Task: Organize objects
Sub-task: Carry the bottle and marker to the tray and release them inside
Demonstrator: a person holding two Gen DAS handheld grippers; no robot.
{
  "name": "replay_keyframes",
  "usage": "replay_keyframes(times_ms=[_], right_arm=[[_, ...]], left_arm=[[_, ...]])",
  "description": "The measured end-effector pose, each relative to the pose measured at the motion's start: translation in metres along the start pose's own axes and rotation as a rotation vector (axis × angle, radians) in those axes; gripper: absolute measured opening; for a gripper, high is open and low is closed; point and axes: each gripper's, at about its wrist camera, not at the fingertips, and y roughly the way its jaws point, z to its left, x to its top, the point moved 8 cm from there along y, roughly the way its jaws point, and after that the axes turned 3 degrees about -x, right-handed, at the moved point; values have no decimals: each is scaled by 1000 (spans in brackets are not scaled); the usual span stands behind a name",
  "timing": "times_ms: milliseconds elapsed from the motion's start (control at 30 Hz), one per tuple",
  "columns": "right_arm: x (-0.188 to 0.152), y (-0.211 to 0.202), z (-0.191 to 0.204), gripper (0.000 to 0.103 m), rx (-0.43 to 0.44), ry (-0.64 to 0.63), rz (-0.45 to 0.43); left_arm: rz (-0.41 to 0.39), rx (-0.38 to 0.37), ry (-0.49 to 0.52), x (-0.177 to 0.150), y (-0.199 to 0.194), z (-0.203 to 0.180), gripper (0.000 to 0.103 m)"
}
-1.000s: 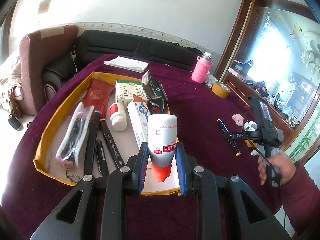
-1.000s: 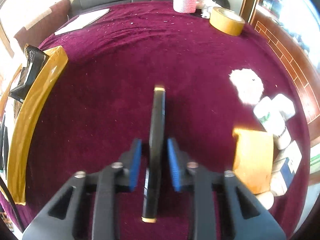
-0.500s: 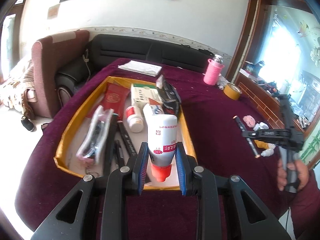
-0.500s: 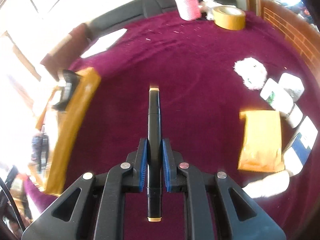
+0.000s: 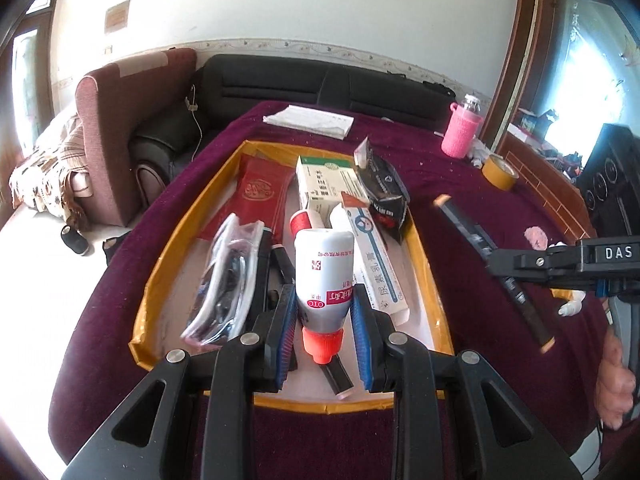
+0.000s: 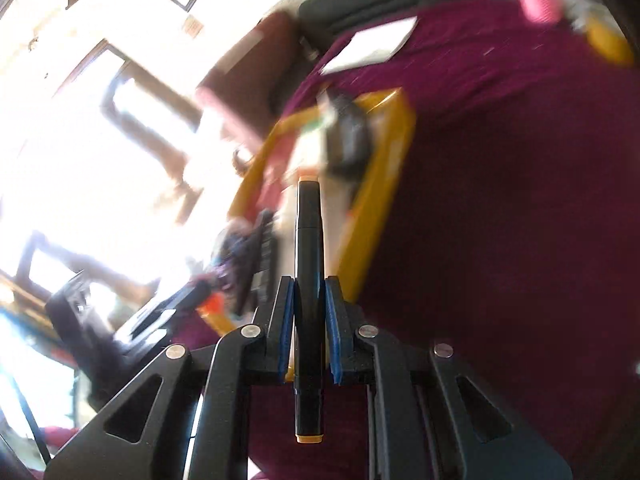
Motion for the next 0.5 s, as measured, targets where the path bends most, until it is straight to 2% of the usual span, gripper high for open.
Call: replay_keyframes(times_ms=[67, 233, 367, 500], right_arm=[[-3, 26, 16, 13, 22, -8, 46], [-10, 78, 41, 13, 3, -44, 123], [-8, 105, 44, 13, -50, -50, 137], [-6, 114, 41, 14, -68, -39, 135]], left_arm=[[24, 2, -3, -2, 12, 3, 23], [62, -7, -28, -6, 31, 13, 23], [68, -30, -35, -5, 37, 12, 23], [76, -38, -28, -6, 40, 9, 23]])
